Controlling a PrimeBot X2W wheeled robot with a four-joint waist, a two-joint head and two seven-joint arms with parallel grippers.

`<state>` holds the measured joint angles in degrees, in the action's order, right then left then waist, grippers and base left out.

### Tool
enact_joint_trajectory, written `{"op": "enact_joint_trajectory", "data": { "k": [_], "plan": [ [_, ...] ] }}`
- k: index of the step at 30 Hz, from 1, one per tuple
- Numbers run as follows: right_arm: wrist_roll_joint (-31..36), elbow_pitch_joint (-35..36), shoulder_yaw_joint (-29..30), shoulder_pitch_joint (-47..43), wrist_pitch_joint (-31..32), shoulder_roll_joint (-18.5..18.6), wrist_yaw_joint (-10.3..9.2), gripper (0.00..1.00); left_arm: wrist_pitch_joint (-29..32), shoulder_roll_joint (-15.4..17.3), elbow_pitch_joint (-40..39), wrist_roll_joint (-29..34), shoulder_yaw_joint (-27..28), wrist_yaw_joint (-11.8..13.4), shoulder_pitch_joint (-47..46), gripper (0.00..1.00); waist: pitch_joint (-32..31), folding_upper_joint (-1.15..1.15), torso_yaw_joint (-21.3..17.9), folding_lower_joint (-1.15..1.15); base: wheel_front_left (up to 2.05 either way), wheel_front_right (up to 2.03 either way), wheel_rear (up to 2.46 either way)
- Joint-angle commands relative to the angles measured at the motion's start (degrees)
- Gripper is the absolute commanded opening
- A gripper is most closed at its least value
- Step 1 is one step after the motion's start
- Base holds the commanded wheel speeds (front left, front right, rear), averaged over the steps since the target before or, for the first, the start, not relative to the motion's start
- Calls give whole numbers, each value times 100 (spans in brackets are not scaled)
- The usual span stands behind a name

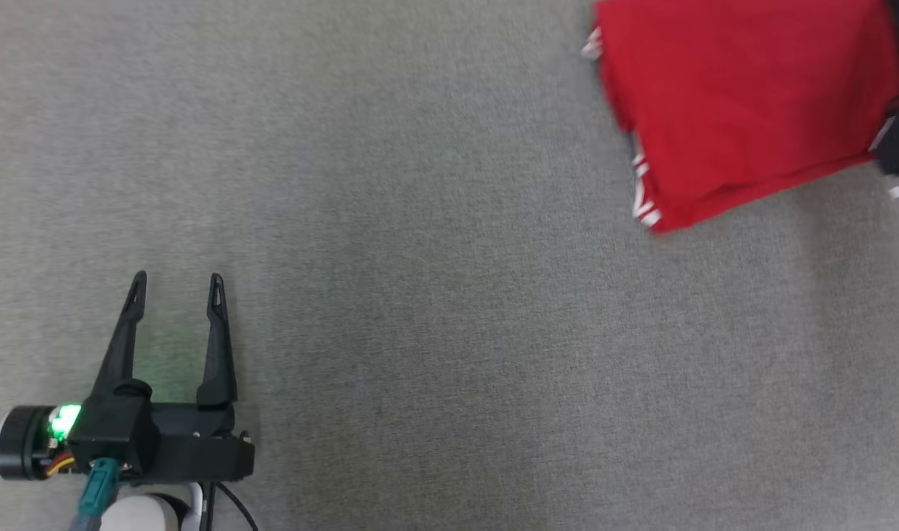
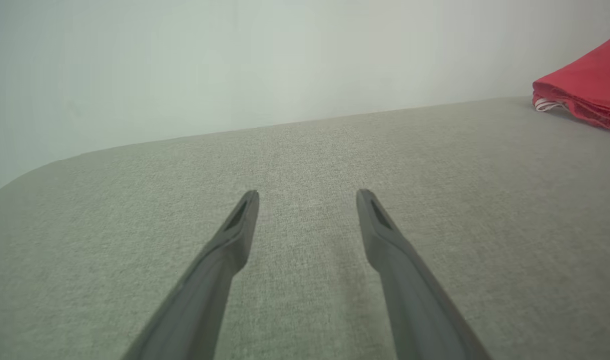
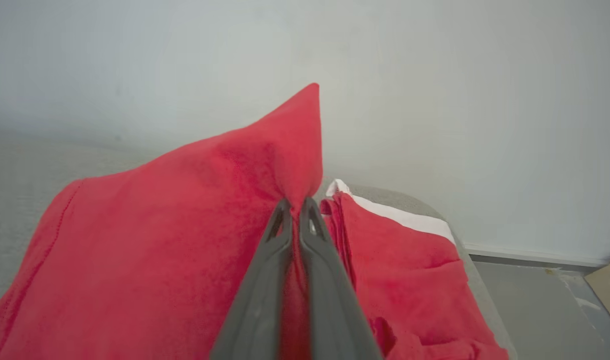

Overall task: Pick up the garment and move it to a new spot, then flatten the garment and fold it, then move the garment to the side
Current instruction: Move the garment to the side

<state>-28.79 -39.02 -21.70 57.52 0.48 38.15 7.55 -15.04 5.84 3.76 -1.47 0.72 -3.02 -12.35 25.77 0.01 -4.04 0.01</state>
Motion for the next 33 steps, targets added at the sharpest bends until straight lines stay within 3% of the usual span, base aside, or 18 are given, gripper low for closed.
{"op": "enact_joint_trajectory", "data": {
  "k": [1,8,18,25,26,27,28,33],
  "plan": [
    [-57,-1,-8,133,35,99,-17,0,-17,70,-45,80,-1,0,-96,100,429,-1,-302,-1,0,0,0],
    [-218,-284,117,889,212,731,-17,0,-17,344,-284,192,-67,-81,-310,100,910,-1,-549,-1,0,0,0],
    [301,-852,-291,1679,159,1515,-17,0,-12,483,-774,303,-216,-78,-433,100,1371,-1,-531,-1,0,0,0],
    [448,-1319,-531,1894,-162,1597,-17,0,3,590,-1025,299,-175,-19,-399,100,1559,-1,-591,-1,0,0,0],
    [466,-1355,-558,1934,-231,1571,-17,37,3,598,-1026,293,-177,-17,-406,100,1565,-1,-597,-1,0,0,0],
    [490,-1404,-589,1944,-279,1531,-17,94,4,608,-1027,286,-175,-20,-415,100,1568,-1,-606,-1,0,0,0],
    [519,-1446,-627,1946,-320,1495,-17,100,4,617,-1030,277,-173,-14,-426,100,1568,-1,-614,-1,0,0,0],
    [694,-1574,-656,2092,-558,1372,-17,100,4,634,-999,249,-180,18,-444,100,1485,-1,-638,-1,0,0,0]
  ]
}}
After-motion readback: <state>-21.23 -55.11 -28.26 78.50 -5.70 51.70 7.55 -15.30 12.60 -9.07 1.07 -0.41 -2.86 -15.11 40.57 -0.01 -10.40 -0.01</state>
